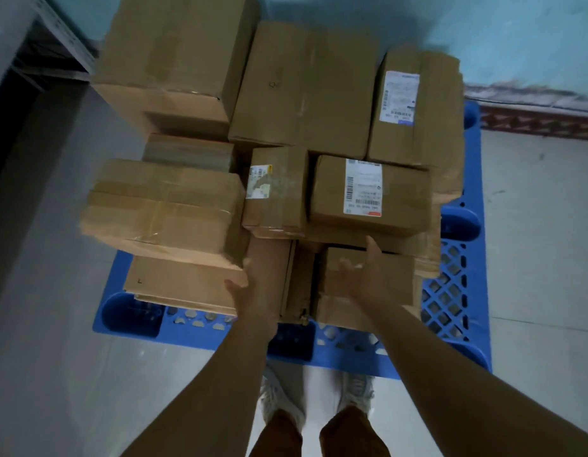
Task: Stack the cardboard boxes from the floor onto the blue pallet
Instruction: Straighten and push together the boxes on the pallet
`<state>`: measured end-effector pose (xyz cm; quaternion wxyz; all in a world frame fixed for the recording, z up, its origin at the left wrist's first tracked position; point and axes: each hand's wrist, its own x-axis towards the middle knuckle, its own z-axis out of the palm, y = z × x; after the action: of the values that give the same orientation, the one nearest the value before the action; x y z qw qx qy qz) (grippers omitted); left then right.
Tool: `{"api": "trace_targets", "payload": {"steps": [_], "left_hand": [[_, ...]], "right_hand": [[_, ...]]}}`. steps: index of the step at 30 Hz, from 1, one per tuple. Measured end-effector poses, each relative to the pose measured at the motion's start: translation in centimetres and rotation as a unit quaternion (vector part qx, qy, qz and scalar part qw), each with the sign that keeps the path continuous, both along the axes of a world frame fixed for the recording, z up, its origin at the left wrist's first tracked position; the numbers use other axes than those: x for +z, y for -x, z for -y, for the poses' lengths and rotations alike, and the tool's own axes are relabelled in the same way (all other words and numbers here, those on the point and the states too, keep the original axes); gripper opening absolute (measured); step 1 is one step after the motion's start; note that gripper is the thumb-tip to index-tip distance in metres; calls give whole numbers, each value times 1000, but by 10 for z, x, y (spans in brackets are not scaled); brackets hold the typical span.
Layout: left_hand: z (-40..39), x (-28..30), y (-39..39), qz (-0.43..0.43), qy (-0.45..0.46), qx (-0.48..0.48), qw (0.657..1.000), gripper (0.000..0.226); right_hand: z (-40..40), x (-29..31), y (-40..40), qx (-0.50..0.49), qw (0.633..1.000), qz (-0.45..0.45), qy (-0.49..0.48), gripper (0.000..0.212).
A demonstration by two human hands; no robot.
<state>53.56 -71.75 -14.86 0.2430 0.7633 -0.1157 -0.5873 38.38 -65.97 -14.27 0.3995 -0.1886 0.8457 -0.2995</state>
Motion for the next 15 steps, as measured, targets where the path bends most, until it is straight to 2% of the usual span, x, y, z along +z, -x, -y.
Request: {"api": "trace_targets", "payload": {"steps": [3,6,12,15], "left_hand": [[-44,-14,31,-40,-49,-71,995,80],[-69,-25,64,-74,-60,-126,987,70],[-76,-55,107,-92,-53,-108,988,73],[-70,-64,118,-79,-41,-77,993,66]], "right_hand": [[-36,-21,29,18,998,-63,-24,75],[-72,-49,58,-15,996,-79,-42,87],[-99,-69,84,-130,987,97,-5,61],[-95,-80,91,-94,991,94,3,46]]}}
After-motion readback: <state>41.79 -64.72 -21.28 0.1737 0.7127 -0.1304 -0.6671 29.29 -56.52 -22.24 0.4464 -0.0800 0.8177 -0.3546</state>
